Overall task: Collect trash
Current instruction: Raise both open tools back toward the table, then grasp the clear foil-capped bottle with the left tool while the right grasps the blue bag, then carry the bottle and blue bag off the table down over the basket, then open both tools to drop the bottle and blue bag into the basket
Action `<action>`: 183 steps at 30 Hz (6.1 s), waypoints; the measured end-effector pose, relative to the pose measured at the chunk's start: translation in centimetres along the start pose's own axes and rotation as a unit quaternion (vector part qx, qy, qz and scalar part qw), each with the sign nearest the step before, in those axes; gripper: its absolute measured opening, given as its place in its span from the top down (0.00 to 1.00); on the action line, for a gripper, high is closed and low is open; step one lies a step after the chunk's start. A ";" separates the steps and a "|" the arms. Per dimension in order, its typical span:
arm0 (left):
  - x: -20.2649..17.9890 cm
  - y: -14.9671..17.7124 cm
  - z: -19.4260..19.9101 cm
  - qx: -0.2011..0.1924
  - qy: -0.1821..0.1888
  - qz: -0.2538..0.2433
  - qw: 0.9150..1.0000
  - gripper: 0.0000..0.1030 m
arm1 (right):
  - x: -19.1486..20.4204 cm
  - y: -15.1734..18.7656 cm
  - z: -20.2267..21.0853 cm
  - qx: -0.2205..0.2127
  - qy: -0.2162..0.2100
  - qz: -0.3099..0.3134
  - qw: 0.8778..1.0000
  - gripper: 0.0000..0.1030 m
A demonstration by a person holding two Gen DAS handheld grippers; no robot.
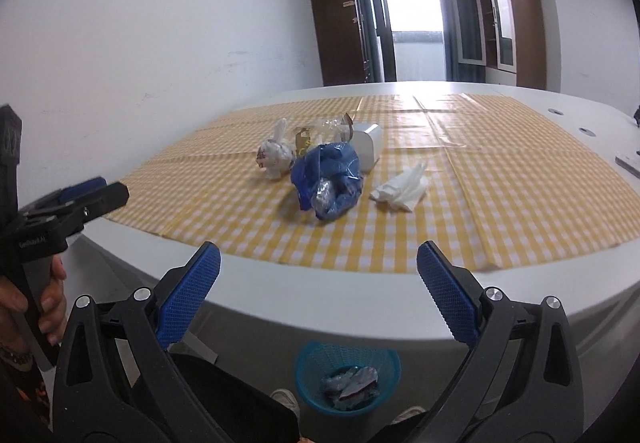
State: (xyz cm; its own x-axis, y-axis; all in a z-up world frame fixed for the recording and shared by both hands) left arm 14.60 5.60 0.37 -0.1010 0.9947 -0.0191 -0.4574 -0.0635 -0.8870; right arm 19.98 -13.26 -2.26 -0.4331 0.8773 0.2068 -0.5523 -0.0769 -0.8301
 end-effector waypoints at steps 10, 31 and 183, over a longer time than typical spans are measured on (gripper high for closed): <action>-1.3 -4.1 -5.6 0.015 0.012 -0.075 0.997 0.06 | -0.7 -2.2 -5.5 0.036 0.008 0.026 0.999 0.09; -7.2 -7.6 -21.4 0.129 0.023 -0.301 0.945 0.23 | -3.1 -4.5 -14.4 0.123 -0.012 -0.003 0.992 0.19; -2.9 41.0 -33.7 0.451 0.014 0.181 0.874 1.00 | -12.7 40.6 -30.8 0.494 0.062 -0.225 0.838 0.66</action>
State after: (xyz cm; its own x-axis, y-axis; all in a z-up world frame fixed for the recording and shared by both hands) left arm 25.90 2.79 -51.51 -0.3672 0.8972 -0.2452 -0.9117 -0.3994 -0.0961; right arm 24.97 -12.89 -54.56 0.0210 0.9604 0.2777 -0.9863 -0.0256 0.1630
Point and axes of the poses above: each gripper's, at about its wrist camera, not at the fingertips, and z roughly against the way its jaws point, x to its left, y to its underside, the point moved 7 cm from there along -z, roughly the way its jaws point, and after that the axes turned 3 degrees about -y, right-handed, at the moved point
